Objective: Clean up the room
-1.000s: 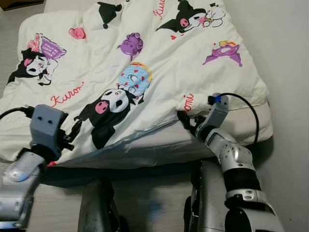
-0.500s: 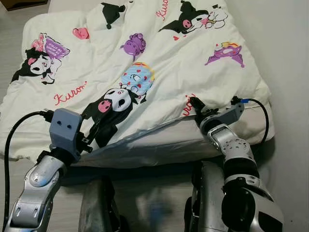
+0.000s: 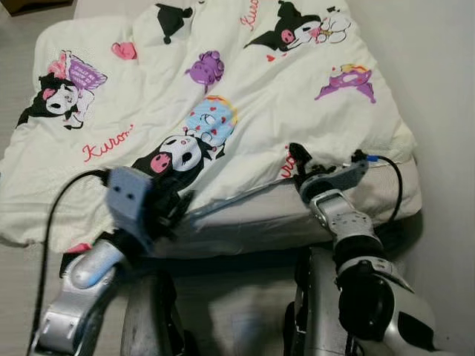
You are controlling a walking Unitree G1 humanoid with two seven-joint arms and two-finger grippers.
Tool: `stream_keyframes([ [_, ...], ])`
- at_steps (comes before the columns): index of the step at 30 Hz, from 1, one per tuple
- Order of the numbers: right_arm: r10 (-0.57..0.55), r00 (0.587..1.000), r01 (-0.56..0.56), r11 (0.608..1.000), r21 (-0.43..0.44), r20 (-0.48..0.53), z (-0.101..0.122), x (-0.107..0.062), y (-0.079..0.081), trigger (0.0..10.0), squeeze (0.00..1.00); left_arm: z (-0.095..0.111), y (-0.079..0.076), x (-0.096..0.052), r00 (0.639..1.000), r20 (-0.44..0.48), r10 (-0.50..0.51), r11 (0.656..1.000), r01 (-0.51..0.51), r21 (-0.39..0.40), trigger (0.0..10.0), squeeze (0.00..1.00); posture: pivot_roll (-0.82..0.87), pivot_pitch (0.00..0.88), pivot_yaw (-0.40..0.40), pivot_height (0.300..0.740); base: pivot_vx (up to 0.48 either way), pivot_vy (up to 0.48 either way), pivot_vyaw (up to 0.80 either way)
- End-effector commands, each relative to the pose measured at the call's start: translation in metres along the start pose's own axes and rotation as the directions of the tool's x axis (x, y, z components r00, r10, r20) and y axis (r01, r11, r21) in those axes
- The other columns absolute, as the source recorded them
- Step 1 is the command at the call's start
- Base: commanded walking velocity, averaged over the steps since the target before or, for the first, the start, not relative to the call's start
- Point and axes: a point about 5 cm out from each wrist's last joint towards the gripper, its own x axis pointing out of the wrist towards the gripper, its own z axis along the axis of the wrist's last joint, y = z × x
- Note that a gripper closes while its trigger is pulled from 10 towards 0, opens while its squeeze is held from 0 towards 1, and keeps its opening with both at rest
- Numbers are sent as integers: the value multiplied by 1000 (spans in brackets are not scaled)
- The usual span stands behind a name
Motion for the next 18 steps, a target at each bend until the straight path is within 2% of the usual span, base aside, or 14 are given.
stream_keyframes([
  [1, 6, 1000, -6, 998, 57, 3, -7, 0, -3, 10000, 0, -6, -4, -6, 999, -40, -27, 999, 26, -30, 10000, 0, 11, 430, 102, 456, 0, 0, 0],
  [8, 45, 999, -46, 997, 59, 17, -4, 3, 4, 10000, 0, -7, -4, -9, 999, -49, -22, 999, 21, -27, 10000, 0, 10, 429, 100, 456, 0, 0, 0],
  [9, 45, 999, -46, 998, 43, 22, -3, 3, 4, 6431, 0, -7, -3, -10, 998, -55, -21, 1000, 20, -22, 10000, 0, 10, 428, 98, 456, 0, 0, 0],
  [10, 36, 999, -37, 999, 31, 31, -1, 3, 2, 1843, 0, -8, -2, -11, 998, -60, -18, 1000, 16, -21, 10000, 0, 10, 428, 98, 456, 0, 0, 0],
  [11, 36, 999, -37, 999, 31, 31, -1, 3, 2, 1843, 0, -8, -2, -11, 998, -60, -18, 1000, 16, -21, 10000, 0, 10, 428, 98, 456, 0, 0, 0],
  [12, 28, 999, -29, 999, 26, 39, 0, 3, 1, 0, 0, -8, -1, -12, 998, -64, -16, 1000, 15, -19, 10000, 0, 8, 427, 96, 456, 0, 0, 0],
  [18, -24, 997, 24, 1000, -5, 74, 7, 0, -9, 0, 0, -8, 2, -14, 997, -79, -10, 1000, 8, -22, 10000, 0, 8, 429, 94, 456, 0, 0, 0],
])
